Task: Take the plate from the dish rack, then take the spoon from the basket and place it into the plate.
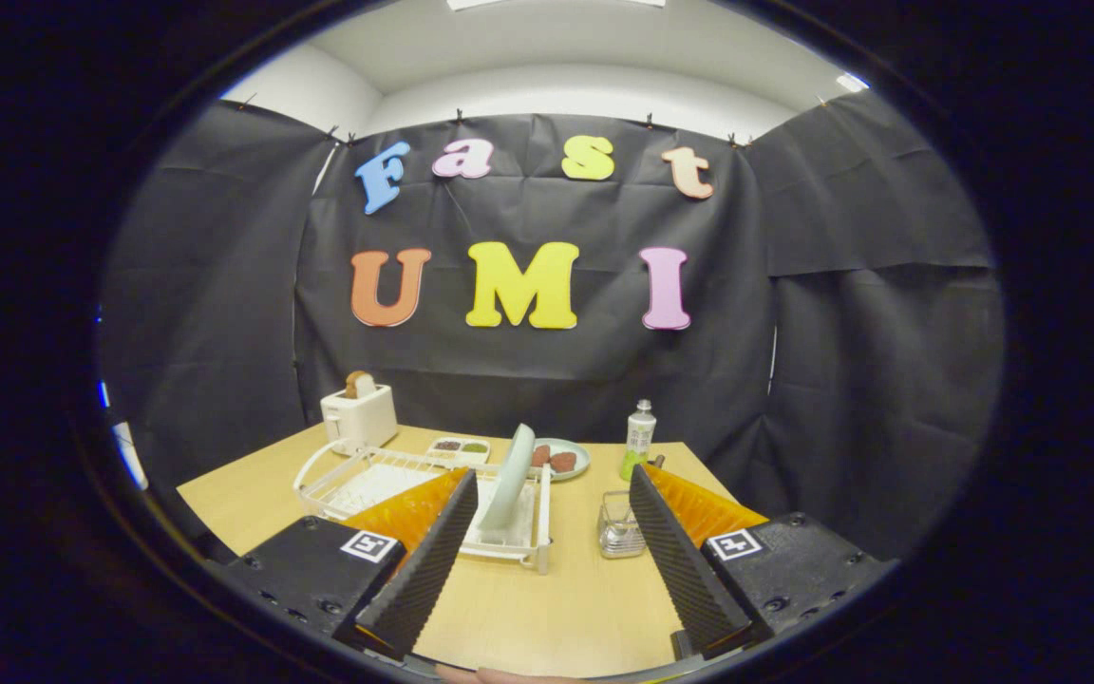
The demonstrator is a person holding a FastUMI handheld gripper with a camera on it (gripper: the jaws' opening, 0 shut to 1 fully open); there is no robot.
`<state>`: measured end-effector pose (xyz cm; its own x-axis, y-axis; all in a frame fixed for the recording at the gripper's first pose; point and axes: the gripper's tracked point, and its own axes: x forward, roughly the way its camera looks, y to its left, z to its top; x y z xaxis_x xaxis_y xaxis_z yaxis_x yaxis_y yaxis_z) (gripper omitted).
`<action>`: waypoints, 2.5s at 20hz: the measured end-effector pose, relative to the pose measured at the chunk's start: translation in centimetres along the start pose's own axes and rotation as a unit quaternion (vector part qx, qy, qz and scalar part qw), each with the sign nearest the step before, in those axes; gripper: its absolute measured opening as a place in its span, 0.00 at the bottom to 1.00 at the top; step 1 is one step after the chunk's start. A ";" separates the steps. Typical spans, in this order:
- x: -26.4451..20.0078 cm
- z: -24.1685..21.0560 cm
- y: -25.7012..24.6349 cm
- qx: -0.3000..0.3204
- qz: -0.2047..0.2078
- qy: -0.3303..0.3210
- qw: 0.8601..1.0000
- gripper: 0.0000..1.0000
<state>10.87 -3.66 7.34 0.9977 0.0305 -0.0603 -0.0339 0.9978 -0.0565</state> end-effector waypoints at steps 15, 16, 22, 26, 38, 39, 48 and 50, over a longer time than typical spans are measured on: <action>20.5 1.5 4.3 0.030 -0.007 0.291 0.956 1.00; 21.5 1.5 4.4 0.026 -0.015 0.308 0.951 1.00; 24.8 -0.9 3.6 -0.046 -0.105 0.415 0.903 0.89; 26.1 -1.2 3.9 -0.074 -0.127 0.419 0.896 0.69; 25.7 0.2 3.3 -0.201 -0.199 0.390 0.876 0.06; 25.4 0.4 3.7 -0.205 -0.196 0.388 0.877 0.06; 24.4 5.6 3.3 -0.279 -0.262 0.314 0.869 0.06; 23.5 5.7 4.6 -0.272 -0.247 0.313 0.876 0.06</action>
<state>34.45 2.00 11.33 0.6772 -0.6047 -0.4193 0.2003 0.6998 -0.6857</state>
